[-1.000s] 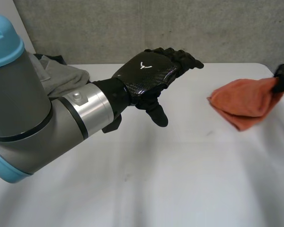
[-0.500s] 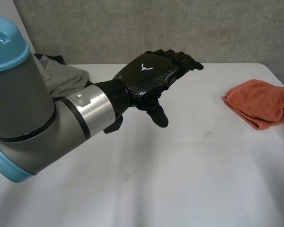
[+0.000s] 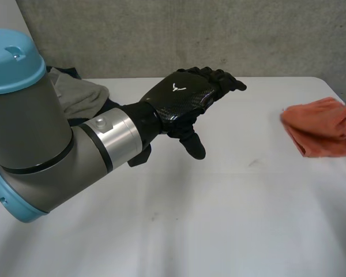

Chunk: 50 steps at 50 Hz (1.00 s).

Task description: Fold the laundry.

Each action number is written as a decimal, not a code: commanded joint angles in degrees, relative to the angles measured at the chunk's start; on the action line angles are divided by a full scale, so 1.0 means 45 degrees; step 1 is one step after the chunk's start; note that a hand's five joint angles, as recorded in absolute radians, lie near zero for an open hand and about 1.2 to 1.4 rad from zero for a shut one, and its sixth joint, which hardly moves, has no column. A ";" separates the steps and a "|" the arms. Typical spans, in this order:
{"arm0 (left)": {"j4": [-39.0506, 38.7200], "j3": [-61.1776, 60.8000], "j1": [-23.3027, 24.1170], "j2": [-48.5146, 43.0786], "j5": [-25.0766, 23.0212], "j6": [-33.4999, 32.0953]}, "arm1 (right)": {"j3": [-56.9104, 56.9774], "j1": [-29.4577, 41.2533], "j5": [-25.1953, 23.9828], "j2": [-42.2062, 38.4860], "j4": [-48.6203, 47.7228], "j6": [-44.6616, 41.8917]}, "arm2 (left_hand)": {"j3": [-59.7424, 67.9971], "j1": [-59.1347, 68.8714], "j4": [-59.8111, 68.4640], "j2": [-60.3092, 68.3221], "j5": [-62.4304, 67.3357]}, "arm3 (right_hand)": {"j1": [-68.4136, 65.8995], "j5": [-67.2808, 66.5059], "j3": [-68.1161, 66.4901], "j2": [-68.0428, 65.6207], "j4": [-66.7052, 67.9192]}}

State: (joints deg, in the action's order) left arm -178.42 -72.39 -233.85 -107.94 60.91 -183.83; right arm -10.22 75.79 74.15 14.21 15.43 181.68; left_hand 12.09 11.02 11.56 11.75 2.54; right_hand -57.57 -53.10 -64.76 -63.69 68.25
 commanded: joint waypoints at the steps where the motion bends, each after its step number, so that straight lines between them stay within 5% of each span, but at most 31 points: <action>1: 0.0000 0.0013 0.0014 0.0022 0.0000 -0.0008 | 0.0142 -0.0572 0.2233 0.0065 -0.0870 0.1462 | -0.0192 0.0046 -0.0074 -0.0117 -0.0292 | -0.4984 -0.3755 -0.3387 -0.3625 0.2612; 16: 0.0000 -0.0085 0.0072 0.0002 0.0000 0.0012 | 0.0065 -0.0689 0.1159 -0.0033 -0.0753 0.1443 | -0.0192 0.0046 -0.0074 -0.0117 -0.0292 | -0.4813 -0.3583 -0.3215 -0.3453 0.2440; 17: 0.0000 -0.0104 0.0092 0.0002 0.0000 0.0012 | 0.0084 -0.0689 0.1140 -0.0013 -0.0579 0.1385 | -0.0192 0.0046 -0.0074 -0.0117 -0.0292 | 0.6365 0.7595 0.7962 0.7724 -0.8737; 18: 0.0000 -0.0124 0.0111 0.0002 0.0000 -0.0007 | 0.0084 -0.0709 0.1139 -0.0013 -0.0422 0.1307 | -0.0192 0.0046 -0.0074 -0.0117 -0.0292 | 1.0571 1.1800 1.2168 1.1930 -1.2943; 23: 0.0020 -0.0143 0.0170 0.0002 0.0020 0.0012 | 0.0143 -0.0787 0.1178 0.0162 0.0418 0.0274 | -0.0192 0.0046 -0.0074 -0.0117 -0.0292 | 1.0571 1.1800 1.2168 1.1930 -1.2943; 30: 0.0039 -0.0260 0.0209 0.0061 0.0020 0.0012 | -0.0150 -0.0885 0.1412 0.1275 0.1766 -0.4215 | -0.0192 0.0046 -0.0074 -0.0117 -0.0292 | 1.0571 1.1800 1.2168 1.1930 -1.2943; 36: 0.0020 -0.0300 0.0209 0.0100 0.0020 0.0012 | -0.0365 -0.1001 0.3188 0.2387 0.1047 -0.8436 | -0.0192 0.0046 -0.0074 -0.0117 -0.0292 | 1.0571 1.1800 1.2168 1.1930 -1.2943; 44: -0.0136 0.0363 0.0053 0.0392 0.0233 0.0324 | -0.1340 -0.0476 0.3113 0.3930 -0.1668 -0.8733 | -0.0081 0.0157 0.0037 -0.0005 -0.0180 | 1.0571 1.1800 1.2168 1.1930 -1.2943; 50: -0.1092 0.1360 -0.0765 0.1544 0.2379 0.1145 | -0.3524 0.1847 0.1942 0.6057 -0.4051 -0.8284 | 0.0106 0.0344 0.0224 0.0181 0.0007 | 1.0571 1.1800 1.2168 1.1930 -1.2943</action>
State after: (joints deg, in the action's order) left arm -179.52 -70.19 -233.82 -105.49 63.28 -181.70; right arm -17.10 75.06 87.99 32.99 6.88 141.73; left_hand 12.09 11.02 11.56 11.75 2.54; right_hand -12.79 -2.44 -12.05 -12.12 12.07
